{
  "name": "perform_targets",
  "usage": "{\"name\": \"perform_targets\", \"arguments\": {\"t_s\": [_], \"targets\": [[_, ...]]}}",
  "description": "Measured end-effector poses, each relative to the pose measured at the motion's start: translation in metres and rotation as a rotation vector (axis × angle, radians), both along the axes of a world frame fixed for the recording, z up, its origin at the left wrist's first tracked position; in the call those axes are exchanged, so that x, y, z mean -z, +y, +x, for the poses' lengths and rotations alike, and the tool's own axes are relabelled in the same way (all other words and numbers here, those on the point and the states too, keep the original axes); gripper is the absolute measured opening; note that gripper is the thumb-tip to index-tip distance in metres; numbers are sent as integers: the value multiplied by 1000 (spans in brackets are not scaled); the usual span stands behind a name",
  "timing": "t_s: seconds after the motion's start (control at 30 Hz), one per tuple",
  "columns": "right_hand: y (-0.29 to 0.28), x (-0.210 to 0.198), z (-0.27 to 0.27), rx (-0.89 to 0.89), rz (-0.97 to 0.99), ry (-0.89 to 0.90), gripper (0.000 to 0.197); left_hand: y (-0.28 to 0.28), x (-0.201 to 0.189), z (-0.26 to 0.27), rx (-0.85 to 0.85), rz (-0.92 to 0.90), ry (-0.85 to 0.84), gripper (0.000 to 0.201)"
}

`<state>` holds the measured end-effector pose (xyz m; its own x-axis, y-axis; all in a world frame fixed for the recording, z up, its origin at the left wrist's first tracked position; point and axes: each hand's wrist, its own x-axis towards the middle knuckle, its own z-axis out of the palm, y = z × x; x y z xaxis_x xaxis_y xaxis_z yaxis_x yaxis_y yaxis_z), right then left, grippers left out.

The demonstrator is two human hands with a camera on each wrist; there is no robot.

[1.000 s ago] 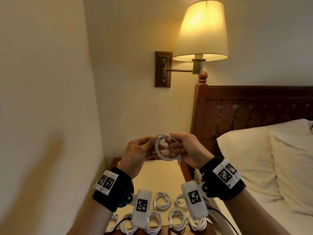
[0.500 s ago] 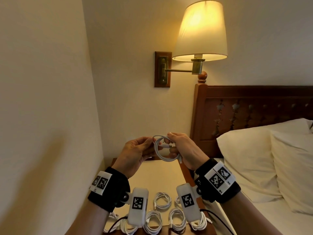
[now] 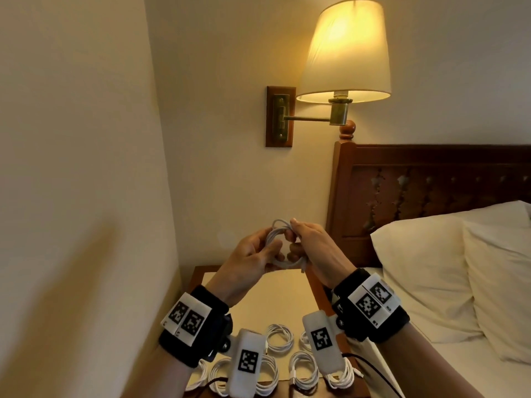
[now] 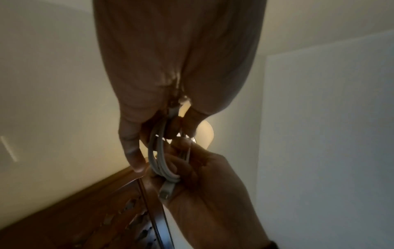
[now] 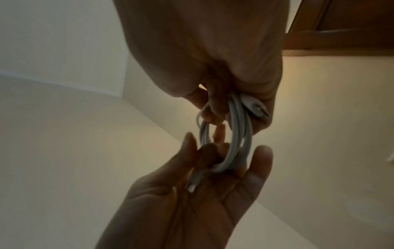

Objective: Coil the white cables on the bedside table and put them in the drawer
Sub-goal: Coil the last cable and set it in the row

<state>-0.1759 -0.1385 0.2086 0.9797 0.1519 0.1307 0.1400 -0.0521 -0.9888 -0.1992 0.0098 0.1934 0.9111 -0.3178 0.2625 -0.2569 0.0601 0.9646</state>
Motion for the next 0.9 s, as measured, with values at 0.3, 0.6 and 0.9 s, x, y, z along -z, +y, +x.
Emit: {"name": "perform_targets", "arguments": {"t_s": [0.3,0.6,0.9], "targets": [[4,6,-2,56,113,-14,40,-8,8,-7,-571,604,-544,24],[-1,12,6,198,35,-44,43,-18,13,-12,-522,601,-575,40],[-2,2,20,314,55,-19,38,-17,25,-31,-416,422,-582,39]]}}
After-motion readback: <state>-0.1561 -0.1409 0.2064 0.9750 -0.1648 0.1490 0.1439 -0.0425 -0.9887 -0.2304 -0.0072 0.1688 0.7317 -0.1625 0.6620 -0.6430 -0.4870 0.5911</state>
